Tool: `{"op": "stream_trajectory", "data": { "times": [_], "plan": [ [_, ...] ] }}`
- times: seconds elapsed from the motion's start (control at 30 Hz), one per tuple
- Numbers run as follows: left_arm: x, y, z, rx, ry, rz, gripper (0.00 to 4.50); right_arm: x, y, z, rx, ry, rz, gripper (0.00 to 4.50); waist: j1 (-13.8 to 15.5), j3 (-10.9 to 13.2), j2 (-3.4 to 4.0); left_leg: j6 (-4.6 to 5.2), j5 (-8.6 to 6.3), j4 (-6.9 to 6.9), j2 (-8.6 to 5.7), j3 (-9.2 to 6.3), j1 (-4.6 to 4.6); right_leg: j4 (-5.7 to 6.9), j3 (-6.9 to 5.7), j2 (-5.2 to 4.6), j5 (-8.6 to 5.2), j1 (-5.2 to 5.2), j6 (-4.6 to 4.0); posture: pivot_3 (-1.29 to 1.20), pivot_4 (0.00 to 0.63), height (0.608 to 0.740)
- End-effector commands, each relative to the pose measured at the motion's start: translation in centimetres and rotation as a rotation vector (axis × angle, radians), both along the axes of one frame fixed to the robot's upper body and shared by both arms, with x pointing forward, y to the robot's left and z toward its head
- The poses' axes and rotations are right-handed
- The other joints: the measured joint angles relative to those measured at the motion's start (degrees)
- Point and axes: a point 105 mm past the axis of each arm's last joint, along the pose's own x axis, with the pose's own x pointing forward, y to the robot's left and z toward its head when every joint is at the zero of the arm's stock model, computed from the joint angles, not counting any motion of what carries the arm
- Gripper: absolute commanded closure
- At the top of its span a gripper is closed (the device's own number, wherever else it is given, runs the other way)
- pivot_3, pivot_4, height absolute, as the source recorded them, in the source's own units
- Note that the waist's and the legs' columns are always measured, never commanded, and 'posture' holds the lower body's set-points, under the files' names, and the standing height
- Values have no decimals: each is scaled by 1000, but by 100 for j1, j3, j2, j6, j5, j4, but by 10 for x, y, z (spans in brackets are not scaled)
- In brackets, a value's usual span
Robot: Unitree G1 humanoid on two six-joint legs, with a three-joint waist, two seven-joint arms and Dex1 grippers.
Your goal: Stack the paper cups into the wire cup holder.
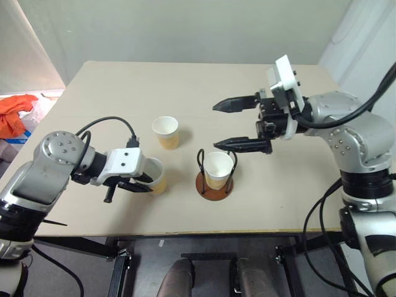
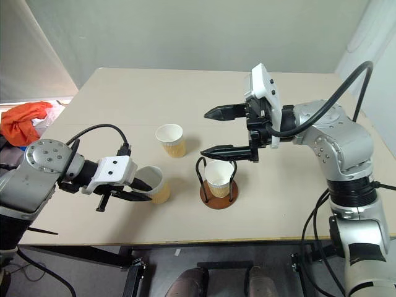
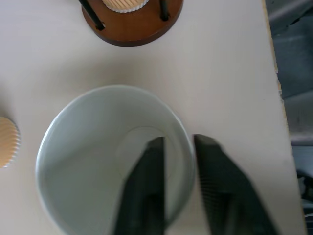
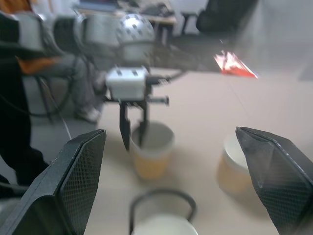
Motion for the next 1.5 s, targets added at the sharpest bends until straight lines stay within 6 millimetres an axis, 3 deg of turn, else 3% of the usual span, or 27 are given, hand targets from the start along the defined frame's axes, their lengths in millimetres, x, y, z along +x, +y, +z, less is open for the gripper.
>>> {"op": "stream_trajectory", "data": {
  "times": [0.03,0.2,0.3,0.47,0.57,0.73,0.97,1.27,1.5],
  "plan": [
    [4,0,10,-8,-24,-23,4486,-2,-19,9,15,-52,-50,0,6,0,0,0,0,0,0,0,1,0,0,0,1,1,2,0,150,740],
    [13,-2,28,-24,-44,-76,4486,-20,-62,5,71,-81,-97,0,97,-1,-3,4,2,7,-3,-1,-3,-3,0,-2,6,7,11,0,150,740],
    [25,-4,61,-71,-113,-102,4486,-41,-89,-1,114,-57,-138,0,118,5,-16,6,1,9,-4,2,-7,-6,0,-3,11,9,24,0,150,740],
    [23,-39,124,-200,-217,-280,4486,-61,-117,8,174,-101,-264,0,91,6,-16,9,4,25,-9,6,-17,-20,7,-4,31,12,66,0,150,740],
    [10,-66,141,-257,-208,-427,4486,-71,-126,4,153,-75,-309,0,82,4,-14,21,7,28,-14,7,-15,-58,8,-5,30,35,92,0,150,740],
    [-2,-100,136,-234,-166,-630,4486,-76,-125,5,163,-78,-337,0,55,4,-10,37,4,44,-20,9,-13,-86,17,-6,33,62,129,0,150,740],
    [11,-136,116,-131,-171,-777,4486,-78,-114,3,188,-85,-346,0,91,5,-9,70,-4,95,-26,6,-46,-108,19,-9,57,66,179,0,150,740],
    [20,-144,100,-59,-176,-831,4486,-84,-112,1,206,-95,-397,0,114,8,-6,92,-34,137,-29,6,-85,-115,17,-12,70,62,270,0,150,740],
    [24,-153,99,-68,-162,-828,4486,-84,-109,0,219,-98,-403,0,141,8,-3,102,-60,194,-37,12,-104,-117,19,-22,70,66,280,0,150,740]
  ]
}}
